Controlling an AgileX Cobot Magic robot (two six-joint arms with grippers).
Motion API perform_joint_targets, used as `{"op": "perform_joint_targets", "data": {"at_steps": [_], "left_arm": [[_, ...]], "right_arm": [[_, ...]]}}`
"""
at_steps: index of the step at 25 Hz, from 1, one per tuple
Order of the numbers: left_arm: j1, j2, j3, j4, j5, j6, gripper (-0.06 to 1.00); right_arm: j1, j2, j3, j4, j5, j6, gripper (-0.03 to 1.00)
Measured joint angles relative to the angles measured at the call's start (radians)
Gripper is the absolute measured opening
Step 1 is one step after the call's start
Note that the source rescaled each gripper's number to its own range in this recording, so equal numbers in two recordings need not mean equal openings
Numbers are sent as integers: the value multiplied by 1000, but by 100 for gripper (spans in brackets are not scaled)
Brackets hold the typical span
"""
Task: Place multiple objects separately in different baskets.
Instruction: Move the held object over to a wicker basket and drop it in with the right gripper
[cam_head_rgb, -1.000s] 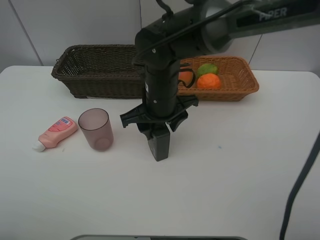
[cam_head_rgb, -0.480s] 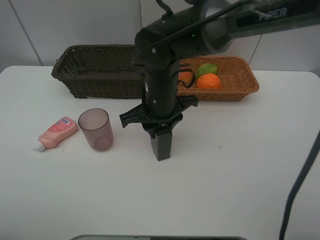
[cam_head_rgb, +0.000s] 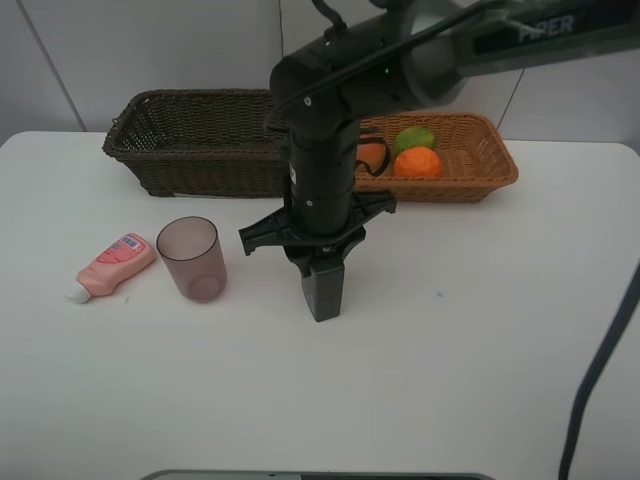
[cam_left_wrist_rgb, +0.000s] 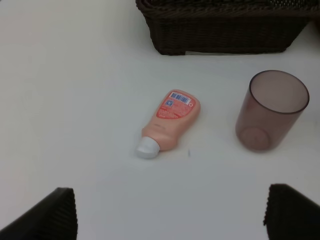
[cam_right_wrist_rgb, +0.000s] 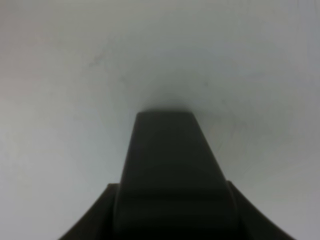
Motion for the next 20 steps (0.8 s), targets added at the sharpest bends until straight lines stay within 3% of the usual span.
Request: {"op": "perform_joint_targets", "data": {"at_steps": [3,8,20], "left_arm": [[0,0,0,0,0,0,97],[0,0,0,0,0,0,97],[0,0,0,0,0,0,97]], "right_arm": [[0,-6,-19,2,27,-33,1],[-1,-24,-193,1,182,-149,1],[-60,8,-556,-26,194,-182,1]]}}
